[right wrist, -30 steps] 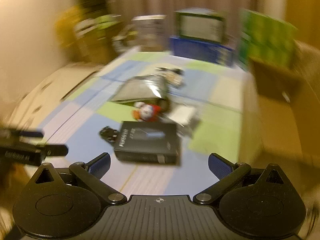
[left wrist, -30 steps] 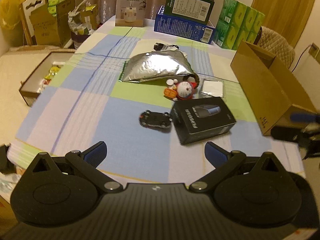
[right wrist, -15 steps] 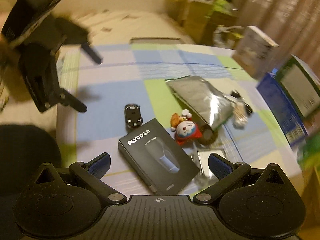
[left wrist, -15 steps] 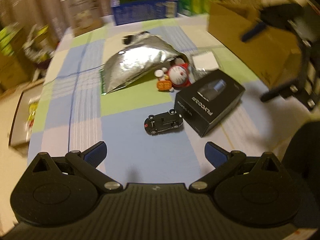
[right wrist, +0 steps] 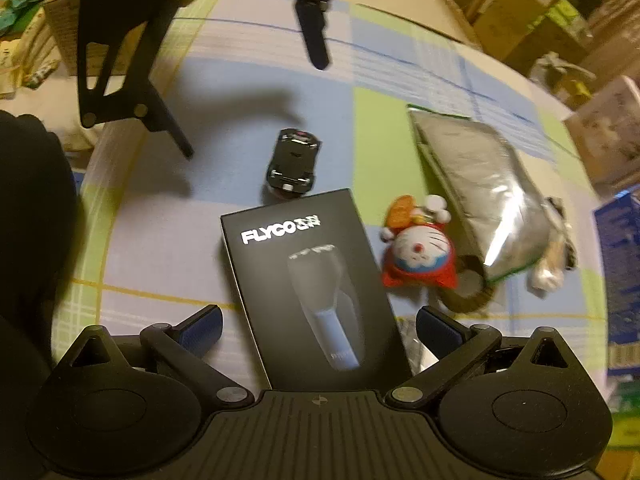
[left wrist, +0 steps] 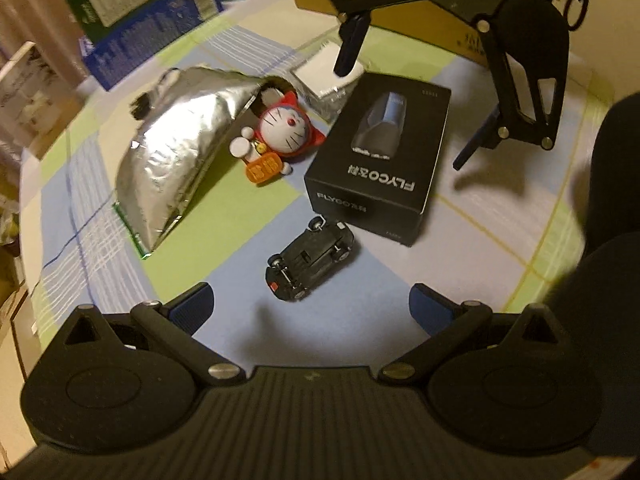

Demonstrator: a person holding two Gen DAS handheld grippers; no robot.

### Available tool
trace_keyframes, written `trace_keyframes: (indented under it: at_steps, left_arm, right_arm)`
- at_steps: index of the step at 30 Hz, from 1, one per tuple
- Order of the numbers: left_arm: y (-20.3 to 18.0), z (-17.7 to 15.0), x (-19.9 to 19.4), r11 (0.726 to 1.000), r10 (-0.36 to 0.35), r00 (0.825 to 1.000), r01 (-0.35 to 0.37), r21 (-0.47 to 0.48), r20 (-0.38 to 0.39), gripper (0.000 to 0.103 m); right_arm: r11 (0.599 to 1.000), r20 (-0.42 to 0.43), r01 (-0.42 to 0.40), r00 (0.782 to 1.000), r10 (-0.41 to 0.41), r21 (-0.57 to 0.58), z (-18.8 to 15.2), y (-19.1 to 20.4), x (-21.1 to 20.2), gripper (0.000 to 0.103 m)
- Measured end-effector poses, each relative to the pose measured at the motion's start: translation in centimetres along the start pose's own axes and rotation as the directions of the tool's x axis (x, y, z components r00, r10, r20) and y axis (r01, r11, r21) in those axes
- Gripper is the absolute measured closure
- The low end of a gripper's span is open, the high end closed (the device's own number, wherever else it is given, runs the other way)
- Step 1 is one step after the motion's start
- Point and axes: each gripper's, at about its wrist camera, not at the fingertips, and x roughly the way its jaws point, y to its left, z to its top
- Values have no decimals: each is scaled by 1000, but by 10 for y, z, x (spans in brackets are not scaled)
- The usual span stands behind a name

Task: Organize objects
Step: 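Grasp the black FLYCO box with the right tool while the left tool grasps the toy car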

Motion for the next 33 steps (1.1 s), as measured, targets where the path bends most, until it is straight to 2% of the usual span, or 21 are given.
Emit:
trace_keyframes:
  at_steps: [3,4,5,8,10,12,14,17,19,22,28,31,33]
  left_arm:
    - [6,1,9,1000,-21,1000,21,-5,-4,1]
    - [8,1,11,1000,-24,1000,24,-8,-4,1]
    - [10,1,12,1000,-26,1000,26,-10,-4,1]
    - [13,3,17,1000,-27,1000,27,-1,-7,1]
    - [14,4,19,999,-31,1000,31,16,-7,2]
    - [16,5,22,999,-31,999,31,17,-27,7]
    - [21,7,26,999,-35,998,33,-42,-54,8]
    - [27,6,26,985,-68,997,62,-162,-32,8]
    - [31,4,27,960,-80,997,73,-269,-15,8]
    - [35,-1,29,904,-73,997,65,-422,-1,8]
    - [32,-14,27,780,4,999,25,-626,45,11]
    - [29,-14,29,751,25,998,23,-659,63,15]
    - [25,-10,32,754,51,997,1,-657,61,16]
  right_arm:
    - [1000,-9,-17,1000,17,-4,4,-7,10,2]
    - [1000,-13,-25,1000,25,3,5,-10,13,5]
    - [999,-19,-40,999,41,16,7,-13,16,14]
    - [996,-26,-55,998,57,64,6,-21,16,16]
    - [992,-35,-55,998,60,115,5,-26,15,16]
    - [978,-49,-35,998,46,206,2,-32,12,17]
    - [955,-49,-2,999,17,298,-1,-36,8,17]
    - [907,-38,17,999,-1,420,-6,-38,-2,18]
    - [852,-48,51,998,-30,521,-13,-43,-8,18]
    - [759,-42,70,998,-57,647,-23,-48,-14,18]
    - [652,-34,96,994,-107,752,-42,-39,-18,18]
    - [625,-28,101,992,-126,774,-52,-29,-28,18]
    - [614,-30,115,989,-148,781,-57,-23,-37,18]
